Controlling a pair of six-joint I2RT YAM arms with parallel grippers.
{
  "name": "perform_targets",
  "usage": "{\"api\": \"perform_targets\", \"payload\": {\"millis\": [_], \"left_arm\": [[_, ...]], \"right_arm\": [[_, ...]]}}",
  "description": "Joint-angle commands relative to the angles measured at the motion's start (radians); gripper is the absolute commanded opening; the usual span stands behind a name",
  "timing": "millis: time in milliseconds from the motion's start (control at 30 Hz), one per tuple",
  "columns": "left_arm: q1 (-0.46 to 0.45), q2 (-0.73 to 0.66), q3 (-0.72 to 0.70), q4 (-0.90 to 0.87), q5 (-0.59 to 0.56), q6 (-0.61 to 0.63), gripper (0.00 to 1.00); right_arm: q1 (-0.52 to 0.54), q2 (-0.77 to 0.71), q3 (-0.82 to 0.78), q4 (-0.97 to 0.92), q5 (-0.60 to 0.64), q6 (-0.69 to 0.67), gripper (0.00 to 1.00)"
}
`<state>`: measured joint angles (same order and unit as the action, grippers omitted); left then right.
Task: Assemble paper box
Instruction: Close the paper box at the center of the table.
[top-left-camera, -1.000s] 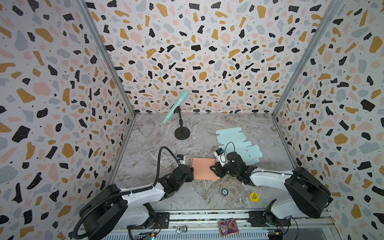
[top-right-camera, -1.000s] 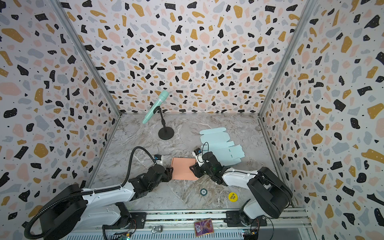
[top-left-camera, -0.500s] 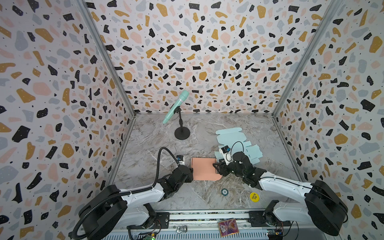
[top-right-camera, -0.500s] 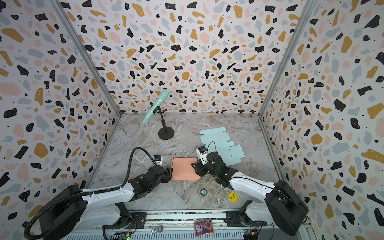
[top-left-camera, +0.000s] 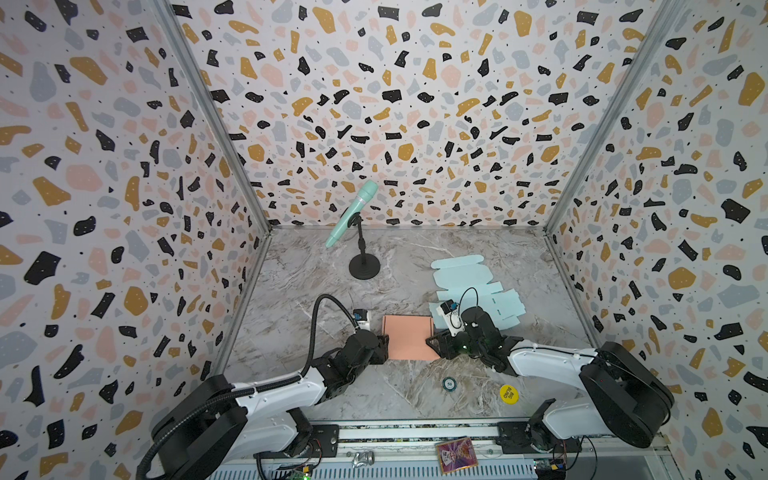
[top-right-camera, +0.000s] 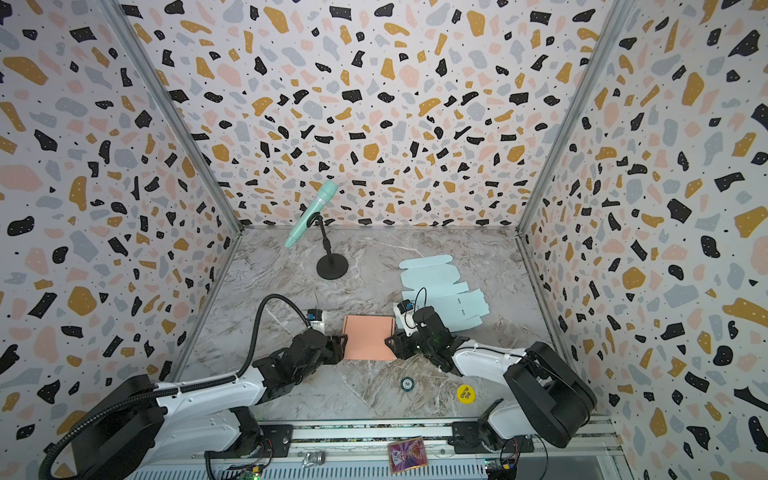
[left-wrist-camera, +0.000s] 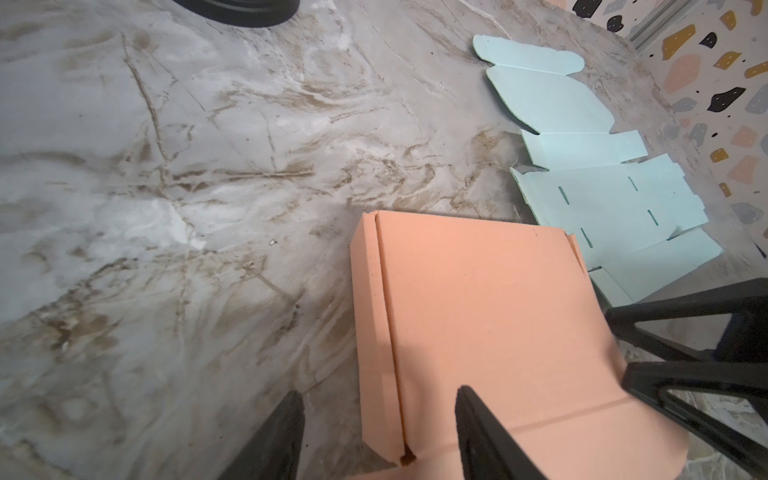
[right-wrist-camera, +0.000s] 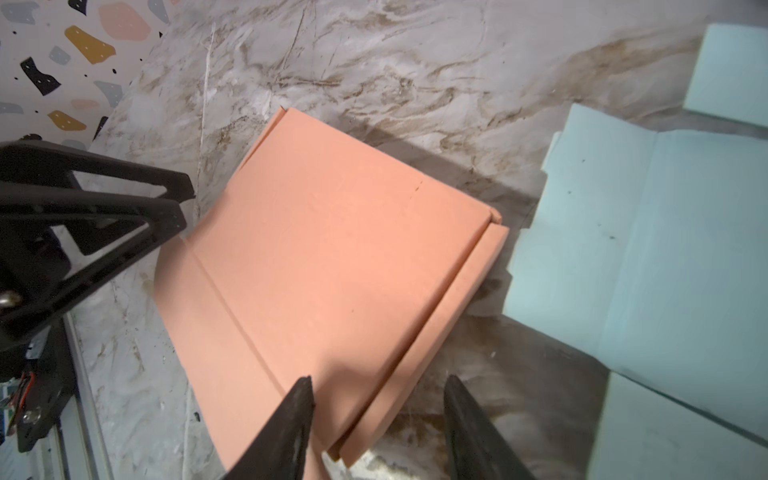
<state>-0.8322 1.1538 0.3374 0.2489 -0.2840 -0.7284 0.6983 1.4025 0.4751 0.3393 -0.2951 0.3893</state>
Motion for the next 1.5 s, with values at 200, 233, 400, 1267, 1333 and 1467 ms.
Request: {"api": "perform_targets", "payload": {"millis": [200, 233, 400, 1267, 1333, 1467], "left_arm": [[0.005, -0.002, 0.031, 0.009, 0.002, 0.014, 0.60], [0.005, 0.009, 0.032, 0.009, -0.001, 0.014, 0.60], [0.004, 0.049, 0.038, 0.026, -0.003, 0.016, 0.60], [0.004, 0.088, 0.027, 0.009, -0.044, 0.015, 0.48], [0.004, 0.096, 0.028, 0.009, -0.043, 0.016, 0.48], [0.004, 0.105, 0.024, 0.016, -0.041, 0.014, 0.48]], "right_arm": [[-0.002, 0.038, -0.005, 0.056, -0.018, -0.001, 0.43], [-0.002, 0.040, -0.004, 0.056, -0.018, -0.001, 0.43], [-0.002, 0.042, 0.003, 0.051, -0.016, -0.007, 0.41], [-0.002, -0.029, 0.089, -0.060, 0.046, -0.053, 0.48], [-0.002, -0.057, 0.091, -0.079, 0.050, -0.052, 0.48], [-0.002, -0.100, 0.091, -0.108, 0.051, -0.051, 0.48]]}}
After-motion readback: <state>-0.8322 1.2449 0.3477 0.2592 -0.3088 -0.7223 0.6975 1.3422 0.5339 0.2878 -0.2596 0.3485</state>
